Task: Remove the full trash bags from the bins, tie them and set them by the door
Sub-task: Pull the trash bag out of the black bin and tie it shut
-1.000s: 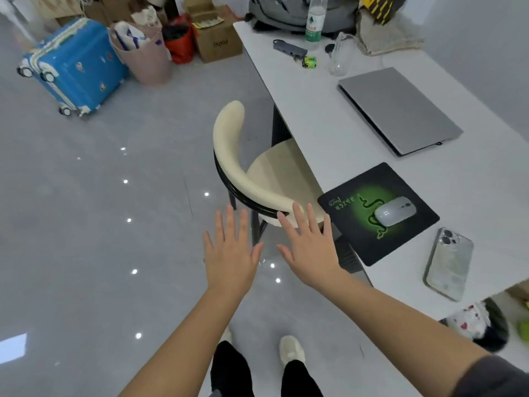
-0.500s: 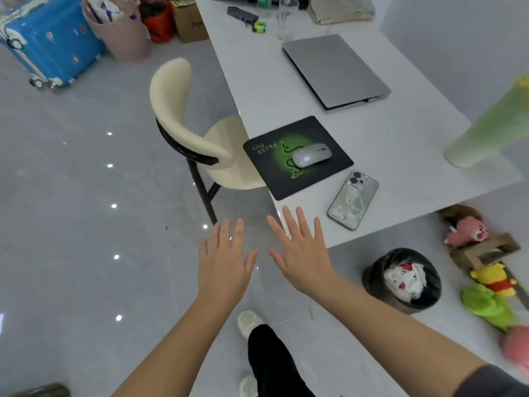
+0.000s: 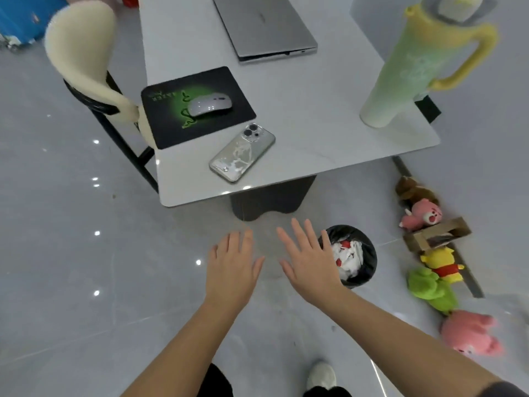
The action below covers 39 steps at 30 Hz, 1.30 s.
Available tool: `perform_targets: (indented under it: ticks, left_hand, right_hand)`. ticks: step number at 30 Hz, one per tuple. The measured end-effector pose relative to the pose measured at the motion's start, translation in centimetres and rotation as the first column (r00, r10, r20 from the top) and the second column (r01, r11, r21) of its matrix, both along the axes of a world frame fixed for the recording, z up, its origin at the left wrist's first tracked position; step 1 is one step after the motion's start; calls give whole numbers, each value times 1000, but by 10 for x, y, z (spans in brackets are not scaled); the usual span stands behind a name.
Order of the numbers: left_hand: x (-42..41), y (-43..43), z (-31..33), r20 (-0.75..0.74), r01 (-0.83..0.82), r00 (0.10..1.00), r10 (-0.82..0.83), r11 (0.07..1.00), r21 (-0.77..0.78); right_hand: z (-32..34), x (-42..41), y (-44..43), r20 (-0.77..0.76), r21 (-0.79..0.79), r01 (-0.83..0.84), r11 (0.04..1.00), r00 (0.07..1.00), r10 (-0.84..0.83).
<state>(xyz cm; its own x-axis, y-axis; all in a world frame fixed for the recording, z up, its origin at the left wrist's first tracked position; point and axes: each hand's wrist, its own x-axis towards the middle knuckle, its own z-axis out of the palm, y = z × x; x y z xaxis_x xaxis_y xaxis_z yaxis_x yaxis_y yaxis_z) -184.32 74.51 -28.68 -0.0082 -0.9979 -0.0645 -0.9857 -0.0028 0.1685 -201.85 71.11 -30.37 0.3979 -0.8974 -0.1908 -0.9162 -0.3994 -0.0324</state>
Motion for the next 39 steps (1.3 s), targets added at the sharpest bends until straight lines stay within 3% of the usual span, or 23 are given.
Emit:
perform_targets:
  ticks: [8,11,18,24,30,35,37,39]
  left_hand:
    - [-144,-36,-176,41,96,994,-101,990,107]
    - [-179,-55,-253,84,165,981,-178,977,138]
    - [-219,-98,-400,148,223,960,-236,970,98]
    - [-227,-116,-469,161,224,960,-229,973,52]
    - [-229,-130,-496,113,176,979,-172,984,-20]
    - [-228,-137,-505,-55,103,993,-104,995,-13]
    - [-227,-137,-509,-239,77,969,-59,995,64]
    - [-228,-140,-516,-516,2,840,165,952,307]
  right_hand:
    - [-172,-160,-31,-115,63,112,992,988,-105]
    - [-247,-193,-47,-164,65,157,986,976,-144]
    - [-387,-231,-83,-103,-28,209,978,972,-211]
    - [-445,-231,-100,45,-59,244,968,969,-241]
    - [-465,-224,-114,115,-119,153,981,984,-139]
    - [-470,-225,-126,108,-100,43,994,994,-32]
    - [-472,-227,-127,96,-93,34,995,995,-25]
    - [-473,-227,-127,87,-104,32,994,996,-23]
